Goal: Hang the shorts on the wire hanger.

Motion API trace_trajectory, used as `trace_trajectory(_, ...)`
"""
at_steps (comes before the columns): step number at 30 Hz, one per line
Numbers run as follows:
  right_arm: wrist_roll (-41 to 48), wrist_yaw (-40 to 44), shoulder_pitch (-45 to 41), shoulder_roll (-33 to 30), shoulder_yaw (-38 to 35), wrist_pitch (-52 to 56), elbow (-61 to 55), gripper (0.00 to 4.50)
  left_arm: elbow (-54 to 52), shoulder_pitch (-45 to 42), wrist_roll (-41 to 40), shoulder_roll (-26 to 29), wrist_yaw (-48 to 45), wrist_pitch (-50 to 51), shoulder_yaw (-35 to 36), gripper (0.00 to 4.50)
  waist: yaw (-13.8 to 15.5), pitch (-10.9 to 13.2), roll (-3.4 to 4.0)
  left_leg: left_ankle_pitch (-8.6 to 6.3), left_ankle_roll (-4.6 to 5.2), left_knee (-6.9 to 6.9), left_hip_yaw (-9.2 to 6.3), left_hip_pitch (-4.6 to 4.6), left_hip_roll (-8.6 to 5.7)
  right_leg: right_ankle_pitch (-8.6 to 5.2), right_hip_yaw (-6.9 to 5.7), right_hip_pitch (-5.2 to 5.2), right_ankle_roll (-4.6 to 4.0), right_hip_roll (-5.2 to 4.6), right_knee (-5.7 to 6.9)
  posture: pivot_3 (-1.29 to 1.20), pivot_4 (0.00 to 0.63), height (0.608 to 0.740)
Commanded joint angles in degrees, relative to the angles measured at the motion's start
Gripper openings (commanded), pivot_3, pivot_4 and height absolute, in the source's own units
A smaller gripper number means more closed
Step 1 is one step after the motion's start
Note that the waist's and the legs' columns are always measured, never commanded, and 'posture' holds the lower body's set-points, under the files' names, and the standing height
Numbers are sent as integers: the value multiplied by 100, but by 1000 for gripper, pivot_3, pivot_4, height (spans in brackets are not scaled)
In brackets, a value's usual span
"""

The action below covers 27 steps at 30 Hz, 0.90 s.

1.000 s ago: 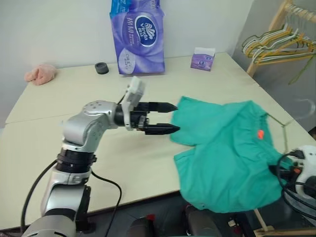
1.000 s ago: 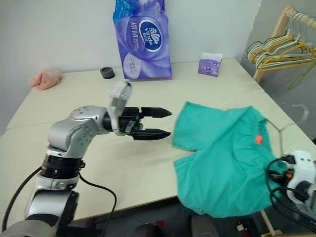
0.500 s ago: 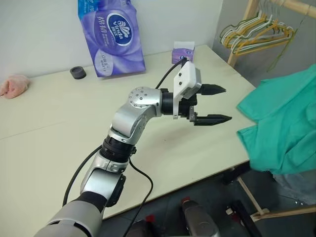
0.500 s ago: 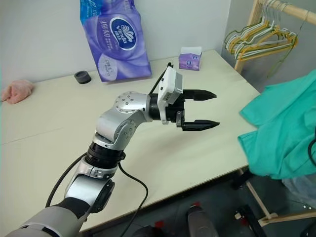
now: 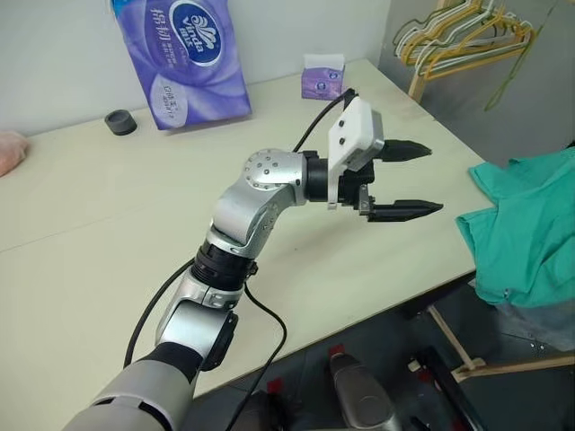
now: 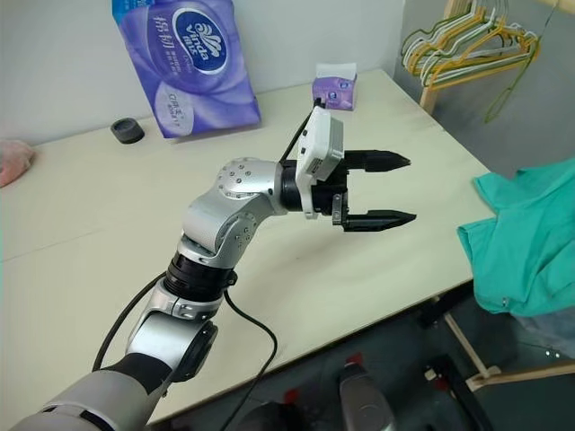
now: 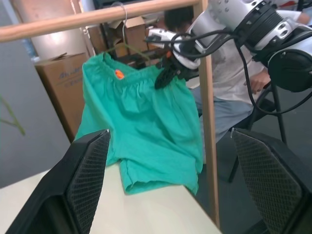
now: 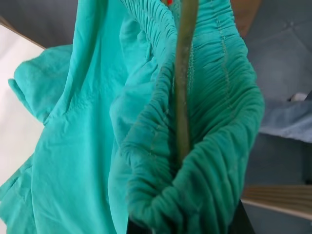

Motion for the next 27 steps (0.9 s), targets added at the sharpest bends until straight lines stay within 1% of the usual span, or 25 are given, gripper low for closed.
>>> trace_trajectory(1,-8,-50,-239,-79,-70,244,-24,0,4,-227,-164,-101,-21,1,115,4201,-19,13,-2,0,0,0,5,1,0,2,6,0,5,0,-3,-456,254,740)
trace_trajectory(6,-26,-185,-549,218,-318,382,-338,0,187,-394,-294,-226,-80,96,141,4201,-69,20,-13,-1,0,0,12,0,0,6,14,-3,18,-1,-10,-459,247,740)
trace_trajectory(9,-64,-291,-687,294,-435,224,-536,743,293,-478,-330,-311,-73,104,143,4218,-103,22,-9,-1,0,-1,14,-1,0,8,15,-4,23,-2,-17,-462,241,740)
trace_trajectory(12,4,-287,-779,326,-495,132,-779,1741,384,-541,-361,-389,-61,134,164,4218,-140,28,3,-1,0,-1,14,-2,0,14,16,-7,33,-3,-31,-462,238,740)
trace_trajectory(16,-19,-350,-825,321,-519,-125,-1060,3186,502,-605,-391,-464,-33,149,189,4218,-165,30,5,-2,0,-4,16,-4,0,21,18,-6,45,-3,-50,-461,235,740)
trace_trajectory(20,-101,-550,-904,362,-480,-546,-1256,4456,630,-659,-371,-503,-32,92,187,4218,-179,30,6,-3,3,-4,30,-4,0,24,33,-7,50,-3,-57,-457,224,740)
trace_trajectory(23,-117,-577,-848,343,-265,-1093,-1443,4456,695,-678,-359,-513,-35,60,197,4218,-184,30,6,-4,4,-4,32,-3,0,25,34,-8,52,-3,-58,-454,219,740)
trace_trajectory(25,-211,-423,-624,247,78,-1828,-1699,4456,741,-689,-340,-509,-34,31,203,4218,-188,29,8,-4,4,-6,34,-2,0,25,38,-8,52,-3,-57,-451,216,740)
trace_trajectory(27,-362,-442,-463,233,298,-2408,-1898,4456,776,-691,-314,-502,-18,-3,209,4218,-195,27,11,-4,4,-9,36,-2,0,25,41,-10,53,-3,-57,-448,211,740)
